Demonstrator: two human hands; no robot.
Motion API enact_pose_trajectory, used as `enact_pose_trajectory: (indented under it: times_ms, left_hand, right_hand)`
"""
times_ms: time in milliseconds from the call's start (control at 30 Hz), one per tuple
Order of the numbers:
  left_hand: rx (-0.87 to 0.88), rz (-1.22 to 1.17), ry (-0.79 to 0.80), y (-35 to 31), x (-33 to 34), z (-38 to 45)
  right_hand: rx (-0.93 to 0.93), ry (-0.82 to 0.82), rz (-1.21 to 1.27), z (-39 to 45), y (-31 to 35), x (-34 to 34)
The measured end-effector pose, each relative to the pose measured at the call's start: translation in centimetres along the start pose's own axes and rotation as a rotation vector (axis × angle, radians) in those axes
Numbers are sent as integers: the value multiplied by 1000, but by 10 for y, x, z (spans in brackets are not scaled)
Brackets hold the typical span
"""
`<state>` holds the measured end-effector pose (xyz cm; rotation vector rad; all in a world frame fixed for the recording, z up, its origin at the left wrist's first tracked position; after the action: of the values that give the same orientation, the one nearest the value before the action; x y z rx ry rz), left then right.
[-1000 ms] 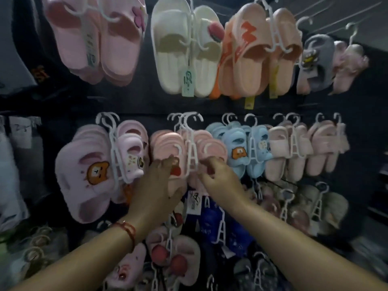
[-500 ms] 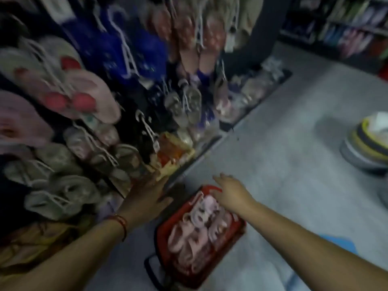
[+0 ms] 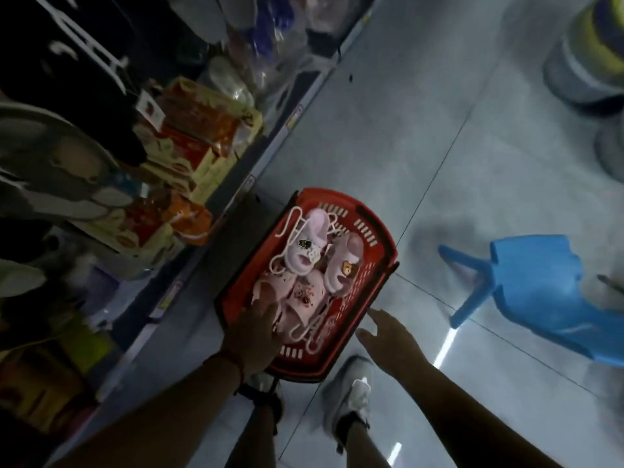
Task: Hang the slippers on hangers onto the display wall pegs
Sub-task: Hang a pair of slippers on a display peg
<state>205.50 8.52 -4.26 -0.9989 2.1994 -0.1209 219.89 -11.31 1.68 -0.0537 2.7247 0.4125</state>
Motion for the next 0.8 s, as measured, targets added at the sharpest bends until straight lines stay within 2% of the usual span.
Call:
enact_pose_trajectory:
  times_ms: [133, 300, 433, 600, 733, 800]
  left_hand:
    - [-1, 106, 71, 2, 23, 66]
    - [37, 97, -46, -18, 11, 139]
    - [-41, 9, -146, -13, 3, 182]
    - [-88, -179, -184, 4, 11, 216]
    - [-133, -131, -255, 9, 9, 229]
    - [-134, -133, -274, 5, 6, 234]
  right_hand:
    - [-2, -26, 135, 63, 1, 12]
    - [17, -80, 277, 153, -12, 6]
    - [37, -96, 214, 214, -17, 6]
    - [7, -112, 173, 261, -22, 4]
    - [-6, -144, 59, 276, -22, 1]
    - [-1, -183, 90, 277, -25, -8]
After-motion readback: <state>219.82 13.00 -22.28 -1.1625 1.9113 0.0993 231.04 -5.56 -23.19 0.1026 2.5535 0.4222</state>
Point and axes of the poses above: each hand's wrist, its own z-axis towards the middle knuckle, its own x-axis out of the palm, y = z × x, the point moved 10 cm from there along z, towards the middle knuckle, and after that the axes turned 8 degrees about y, right-handed, at the moved point
